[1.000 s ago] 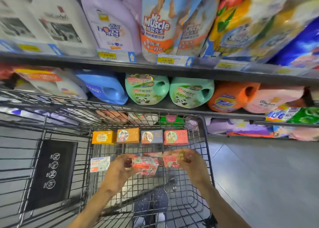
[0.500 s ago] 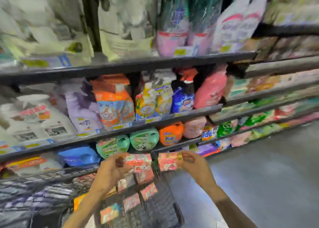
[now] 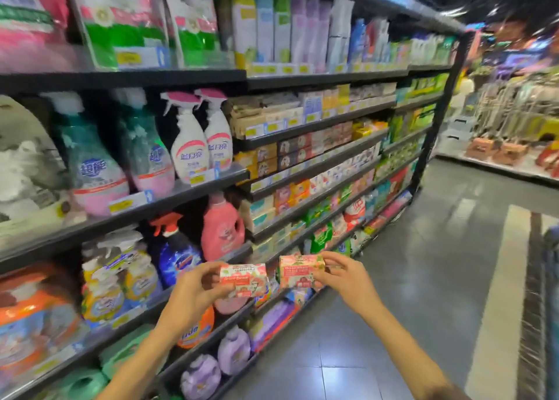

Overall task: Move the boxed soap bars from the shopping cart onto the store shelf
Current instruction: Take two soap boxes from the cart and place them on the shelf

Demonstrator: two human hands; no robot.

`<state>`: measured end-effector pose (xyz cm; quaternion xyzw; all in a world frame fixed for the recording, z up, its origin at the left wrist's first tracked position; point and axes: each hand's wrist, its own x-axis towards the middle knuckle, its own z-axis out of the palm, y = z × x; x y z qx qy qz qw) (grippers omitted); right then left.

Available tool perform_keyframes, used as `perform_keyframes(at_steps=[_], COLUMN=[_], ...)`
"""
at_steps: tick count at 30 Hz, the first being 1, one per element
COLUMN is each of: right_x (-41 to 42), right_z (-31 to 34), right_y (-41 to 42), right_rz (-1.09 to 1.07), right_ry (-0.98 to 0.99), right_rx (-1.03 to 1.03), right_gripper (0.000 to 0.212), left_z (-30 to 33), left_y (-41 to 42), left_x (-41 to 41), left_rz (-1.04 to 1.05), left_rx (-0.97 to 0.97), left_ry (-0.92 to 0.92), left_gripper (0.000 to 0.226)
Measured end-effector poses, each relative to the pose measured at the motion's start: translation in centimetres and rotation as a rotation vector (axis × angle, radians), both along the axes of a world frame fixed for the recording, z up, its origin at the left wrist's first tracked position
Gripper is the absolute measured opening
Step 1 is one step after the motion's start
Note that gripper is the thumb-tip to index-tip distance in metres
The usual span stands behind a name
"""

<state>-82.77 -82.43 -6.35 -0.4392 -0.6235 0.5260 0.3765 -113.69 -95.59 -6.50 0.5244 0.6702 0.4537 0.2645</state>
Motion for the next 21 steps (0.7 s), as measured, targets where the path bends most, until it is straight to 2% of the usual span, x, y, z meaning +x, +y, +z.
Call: perform_keyframes(at_steps=[5, 13, 21], right_x=[11.4, 28.3, 40.2], right_z=[3.5, 7.6, 8.9], right_y=[5.5, 12.9, 21.1], right_rz=[-0.091, -0.244, -0.416], right_ry=[0.051, 0.018, -0.01], right_rx=[0.036, 0.122, 0.182], right_gripper=[0.033, 0.036, 0.031], left_z=[2.9, 5.3, 6.7], left_y=[10.0, 23.7, 38.0], left_x=[10.6, 26.3, 37.8], left_rz=[-0.11, -0.268, -0.408], left_rx=[0.055, 0.105, 0.12], left_ry=[0.022, 0.048, 0.01], left_gripper=[0.04, 0.039, 0.04])
